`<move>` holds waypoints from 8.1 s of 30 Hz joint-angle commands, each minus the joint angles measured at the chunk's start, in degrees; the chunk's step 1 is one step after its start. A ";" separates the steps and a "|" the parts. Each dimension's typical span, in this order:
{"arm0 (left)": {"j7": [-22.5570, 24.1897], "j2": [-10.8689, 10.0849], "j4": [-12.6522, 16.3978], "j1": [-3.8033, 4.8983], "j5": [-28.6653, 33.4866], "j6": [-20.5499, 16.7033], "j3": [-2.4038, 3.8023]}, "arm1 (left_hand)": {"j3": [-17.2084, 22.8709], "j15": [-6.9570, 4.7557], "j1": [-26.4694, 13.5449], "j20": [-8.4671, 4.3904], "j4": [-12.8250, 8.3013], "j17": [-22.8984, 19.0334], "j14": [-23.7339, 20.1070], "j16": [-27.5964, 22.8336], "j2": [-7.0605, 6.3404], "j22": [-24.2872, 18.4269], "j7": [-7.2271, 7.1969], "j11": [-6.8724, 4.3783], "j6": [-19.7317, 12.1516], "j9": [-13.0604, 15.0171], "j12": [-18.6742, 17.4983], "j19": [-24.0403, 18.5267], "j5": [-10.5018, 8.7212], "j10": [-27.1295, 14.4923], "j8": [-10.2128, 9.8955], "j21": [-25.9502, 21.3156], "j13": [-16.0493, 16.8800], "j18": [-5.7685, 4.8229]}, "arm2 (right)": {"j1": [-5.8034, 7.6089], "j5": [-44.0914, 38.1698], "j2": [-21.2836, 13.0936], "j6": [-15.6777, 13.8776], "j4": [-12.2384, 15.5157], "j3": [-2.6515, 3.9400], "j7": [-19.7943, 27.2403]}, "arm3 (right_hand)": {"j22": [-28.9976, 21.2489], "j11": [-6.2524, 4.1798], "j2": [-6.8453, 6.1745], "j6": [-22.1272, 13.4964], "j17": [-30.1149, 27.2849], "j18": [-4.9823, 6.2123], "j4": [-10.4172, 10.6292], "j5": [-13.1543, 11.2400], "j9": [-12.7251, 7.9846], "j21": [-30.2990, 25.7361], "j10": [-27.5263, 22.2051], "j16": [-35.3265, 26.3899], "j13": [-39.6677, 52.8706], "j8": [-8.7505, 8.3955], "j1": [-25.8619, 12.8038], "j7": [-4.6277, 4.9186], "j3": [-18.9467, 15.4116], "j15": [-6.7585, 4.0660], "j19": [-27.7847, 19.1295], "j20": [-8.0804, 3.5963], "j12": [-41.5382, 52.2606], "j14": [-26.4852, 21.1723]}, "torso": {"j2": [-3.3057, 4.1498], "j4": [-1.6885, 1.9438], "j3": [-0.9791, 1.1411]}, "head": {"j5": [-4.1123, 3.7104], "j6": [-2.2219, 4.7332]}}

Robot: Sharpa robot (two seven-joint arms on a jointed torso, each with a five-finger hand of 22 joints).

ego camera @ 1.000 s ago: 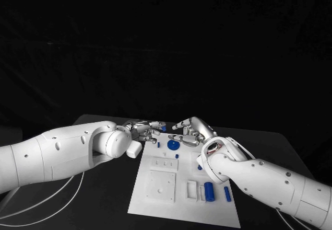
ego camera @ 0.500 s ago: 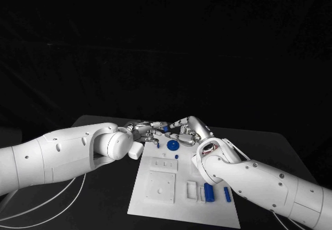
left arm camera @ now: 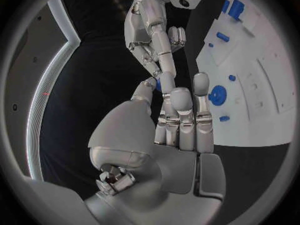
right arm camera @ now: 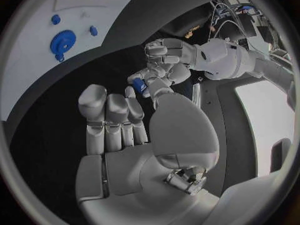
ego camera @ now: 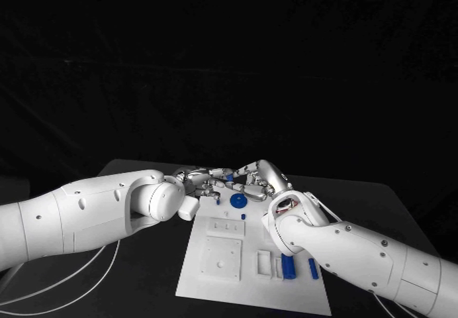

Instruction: Assemble the parts on the task board

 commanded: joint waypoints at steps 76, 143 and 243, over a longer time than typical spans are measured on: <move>13.60 -4.47 0.04 0.05 -43.59 0.36 -0.27 | -3.60 3.22 6.80 3.00 6.14 -4.85 -6.36 -9.44 -4.04 -2.83 -0.26 2.84 -1.20 0.46 -12.96 -2.91 -10.29 -1.76 0.17 -11.28 -5.49 0.31 | 0.49 22.99 -9.20 31.17 0.07 2.36 3.56 | 5.90 -1.10 8.19 4.54 0.63 -0.12 -16.08 -5.06 0.22 0.35 0.15 -0.40 0.92 -0.12 -4.86 -0.54 20.56 -0.98 2.26 -0.89 -0.17 -0.20 | 0.02 -0.26 -0.08 | -1.79 -1.03; 5.99 2.73 4.39 0.35 -68.23 19.58 -1.95 | -8.26 2.43 4.20 2.09 16.92 -1.54 -5.81 3.06 2.28 1.21 0.60 2.43 -12.31 -0.79 0.59 -3.44 -7.07 -4.53 11.05 -0.29 4.32 0.88 | 3.76 32.07 -9.45 56.66 -2.12 1.81 -2.15 | 5.78 -0.95 9.11 4.43 1.24 -0.34 -16.91 -4.65 0.22 -0.07 -0.30 -0.18 1.29 -0.13 -5.06 -0.47 19.50 -0.80 1.57 -0.76 -0.04 -0.69 | -0.03 -0.09 0.02 | -4.66 -4.28; 4.42 6.74 2.17 0.23 -53.54 14.58 -2.77 | 6.80 1.07 9.38 0.83 5.60 0.16 -2.51 4.86 3.75 1.21 -1.17 0.99 -5.55 3.72 -3.95 -3.83 -8.11 1.75 8.05 7.04 2.92 1.15 | 3.74 32.07 -7.23 53.32 -1.78 0.85 -3.98 | 5.73 -0.96 8.54 4.35 1.41 -0.20 -16.42 -2.56 0.22 -0.03 -0.34 -0.37 1.32 -0.13 -5.34 -0.45 20.42 -0.82 1.47 -0.76 -0.24 -0.71 | -0.05 -0.08 0.00 | -6.64 -5.87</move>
